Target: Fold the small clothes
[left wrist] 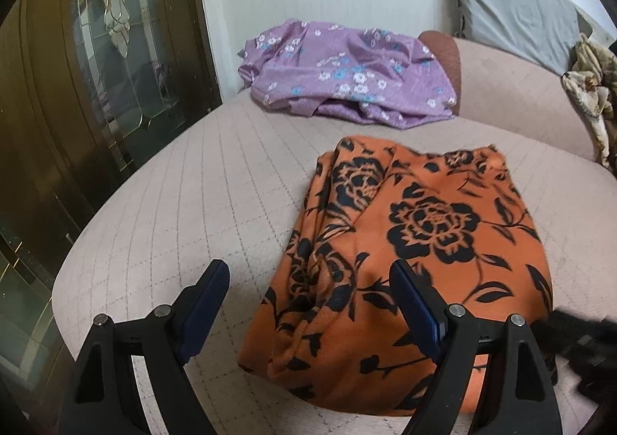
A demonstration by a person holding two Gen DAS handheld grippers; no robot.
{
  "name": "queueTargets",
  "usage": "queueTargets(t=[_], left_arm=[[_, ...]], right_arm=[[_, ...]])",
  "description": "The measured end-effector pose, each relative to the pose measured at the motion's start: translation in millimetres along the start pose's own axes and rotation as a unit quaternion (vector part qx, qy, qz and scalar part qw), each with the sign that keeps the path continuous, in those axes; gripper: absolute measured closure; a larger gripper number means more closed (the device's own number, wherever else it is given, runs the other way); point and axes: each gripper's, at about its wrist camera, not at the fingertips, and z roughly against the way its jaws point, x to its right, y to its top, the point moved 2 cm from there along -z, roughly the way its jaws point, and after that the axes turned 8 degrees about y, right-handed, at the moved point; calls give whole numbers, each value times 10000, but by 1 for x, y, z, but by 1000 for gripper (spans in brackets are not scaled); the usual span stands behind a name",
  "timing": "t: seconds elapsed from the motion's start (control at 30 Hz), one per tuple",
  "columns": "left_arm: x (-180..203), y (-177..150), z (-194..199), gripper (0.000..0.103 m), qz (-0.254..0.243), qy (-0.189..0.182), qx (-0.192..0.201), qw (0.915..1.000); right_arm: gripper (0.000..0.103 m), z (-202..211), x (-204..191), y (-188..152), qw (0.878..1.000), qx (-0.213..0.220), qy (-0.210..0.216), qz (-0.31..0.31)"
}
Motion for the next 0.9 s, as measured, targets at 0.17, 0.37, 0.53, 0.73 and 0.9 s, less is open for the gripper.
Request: queueTargets(t=[0.17, 0.37, 0.53, 0.73, 0.9], left_arm=[[1, -4, -18, 18, -42, 18, -342, 9994], [0, -1, -16, 18, -24, -81, -335, 9994], [-19, 10, -21, 17, 365, -261, -497, 9978], [-46, 27, -47, 11, 1281, -789, -1221, 9810], [-43, 38, -83, 11, 1456, -1445, -2047, 9571]], right_arm=[[58, -9, 2, -11, 9998, 11, -88, 187], [55, 0, 16, -2, 9987, -14, 459, -236], [48, 15, 30, 7, 9971, 135, 629, -403], [38, 25, 60, 19, 9934, 192, 883, -707], [35, 12, 84, 25, 9801, 200, 1467, -1321]])
